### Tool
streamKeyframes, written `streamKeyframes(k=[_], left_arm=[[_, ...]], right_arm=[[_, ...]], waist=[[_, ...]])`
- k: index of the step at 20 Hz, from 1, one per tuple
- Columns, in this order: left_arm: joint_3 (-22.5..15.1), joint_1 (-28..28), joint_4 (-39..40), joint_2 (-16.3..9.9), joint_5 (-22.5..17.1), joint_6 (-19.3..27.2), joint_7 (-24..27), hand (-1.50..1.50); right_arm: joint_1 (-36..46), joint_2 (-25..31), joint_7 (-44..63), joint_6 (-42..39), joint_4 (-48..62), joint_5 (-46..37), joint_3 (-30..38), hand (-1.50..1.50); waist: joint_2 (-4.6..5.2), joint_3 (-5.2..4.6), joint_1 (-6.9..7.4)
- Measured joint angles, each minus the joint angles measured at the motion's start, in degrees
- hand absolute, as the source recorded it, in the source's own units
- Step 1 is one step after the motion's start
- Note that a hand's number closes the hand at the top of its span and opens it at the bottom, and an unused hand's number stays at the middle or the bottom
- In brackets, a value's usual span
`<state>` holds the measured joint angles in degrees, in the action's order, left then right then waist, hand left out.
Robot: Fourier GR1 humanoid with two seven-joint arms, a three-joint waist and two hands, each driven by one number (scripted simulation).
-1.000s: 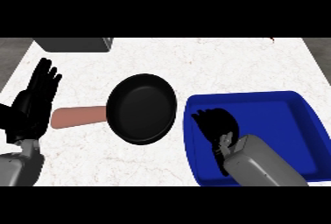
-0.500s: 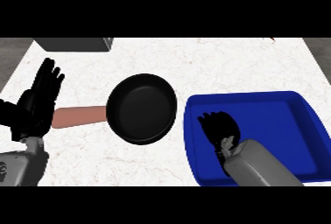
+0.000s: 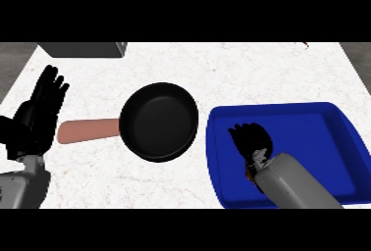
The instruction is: Pick the sweet potato from the tray and place it in the pot
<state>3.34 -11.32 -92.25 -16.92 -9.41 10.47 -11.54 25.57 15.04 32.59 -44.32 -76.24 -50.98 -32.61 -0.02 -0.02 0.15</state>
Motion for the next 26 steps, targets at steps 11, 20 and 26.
streamKeyframes(k=[11,20,26], left_arm=[[0.65,-0.69,0.86,1.88,1.84,-0.57,0.20,0.00],[-0.10,-1.26,-0.44,2.55,1.83,-1.22,-0.96,0.00],[-1.73,-2.54,-0.30,3.12,1.85,-2.15,-1.20,0.00]], right_arm=[[-0.11,2.82,-12.27,3.45,2.58,-6.47,-2.06,1.50],[-2.40,-10.07,-2.24,9.01,-3.54,-2.90,-5.28,1.50],[-1.67,-13.86,5.77,20.36,-8.38,3.00,-11.06,1.50]], waist=[[-0.66,-0.41,-0.02],[-0.24,-0.08,2.30],[0.05,0.14,5.67]])
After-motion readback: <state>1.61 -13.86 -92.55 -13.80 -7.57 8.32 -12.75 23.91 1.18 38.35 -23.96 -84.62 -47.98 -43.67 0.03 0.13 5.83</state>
